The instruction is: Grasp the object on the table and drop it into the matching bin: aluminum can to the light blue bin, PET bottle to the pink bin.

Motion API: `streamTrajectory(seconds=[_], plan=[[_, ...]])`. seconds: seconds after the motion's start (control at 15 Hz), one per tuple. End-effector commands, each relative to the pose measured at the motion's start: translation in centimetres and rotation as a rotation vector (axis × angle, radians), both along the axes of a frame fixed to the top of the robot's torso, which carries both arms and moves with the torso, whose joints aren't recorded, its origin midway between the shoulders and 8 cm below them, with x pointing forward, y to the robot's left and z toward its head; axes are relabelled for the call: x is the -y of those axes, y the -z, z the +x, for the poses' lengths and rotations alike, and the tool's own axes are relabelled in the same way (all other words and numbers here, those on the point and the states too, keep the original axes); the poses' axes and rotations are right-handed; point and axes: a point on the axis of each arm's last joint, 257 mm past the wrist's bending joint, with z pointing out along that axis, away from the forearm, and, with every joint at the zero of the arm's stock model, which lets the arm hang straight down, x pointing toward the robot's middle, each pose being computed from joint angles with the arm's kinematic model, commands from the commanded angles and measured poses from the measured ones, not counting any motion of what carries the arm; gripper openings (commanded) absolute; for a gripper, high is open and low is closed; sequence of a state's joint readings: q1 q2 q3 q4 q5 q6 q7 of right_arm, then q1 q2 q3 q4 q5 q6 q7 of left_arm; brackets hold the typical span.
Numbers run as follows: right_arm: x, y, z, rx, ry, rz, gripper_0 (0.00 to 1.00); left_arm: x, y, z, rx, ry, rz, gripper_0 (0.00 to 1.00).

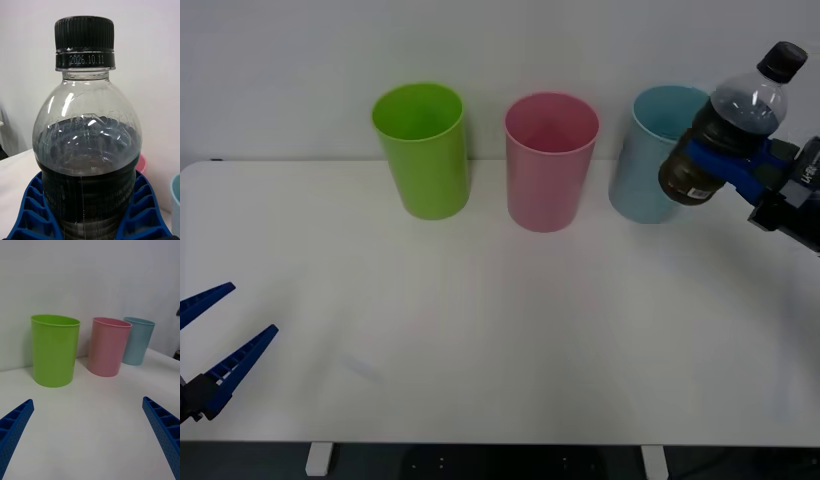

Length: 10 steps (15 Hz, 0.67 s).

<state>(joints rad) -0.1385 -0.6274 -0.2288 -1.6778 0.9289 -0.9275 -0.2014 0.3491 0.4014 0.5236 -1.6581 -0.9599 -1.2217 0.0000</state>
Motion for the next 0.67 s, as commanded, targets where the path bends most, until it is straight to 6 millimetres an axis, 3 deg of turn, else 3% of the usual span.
streamTrajectory(seconds=[0.07,0.67], plan=[[-0.7,-0.6,2.6,0.006,0.0,-0.021,0.0,0.0,0.0,0.0,0.0,0.0,0.0,1.0],[-5.4,-2.2,11.3,0.002,0.014,-0.092,0.0,0.0,0.0,0.0,0.0,0.0,0.0,1.0]])
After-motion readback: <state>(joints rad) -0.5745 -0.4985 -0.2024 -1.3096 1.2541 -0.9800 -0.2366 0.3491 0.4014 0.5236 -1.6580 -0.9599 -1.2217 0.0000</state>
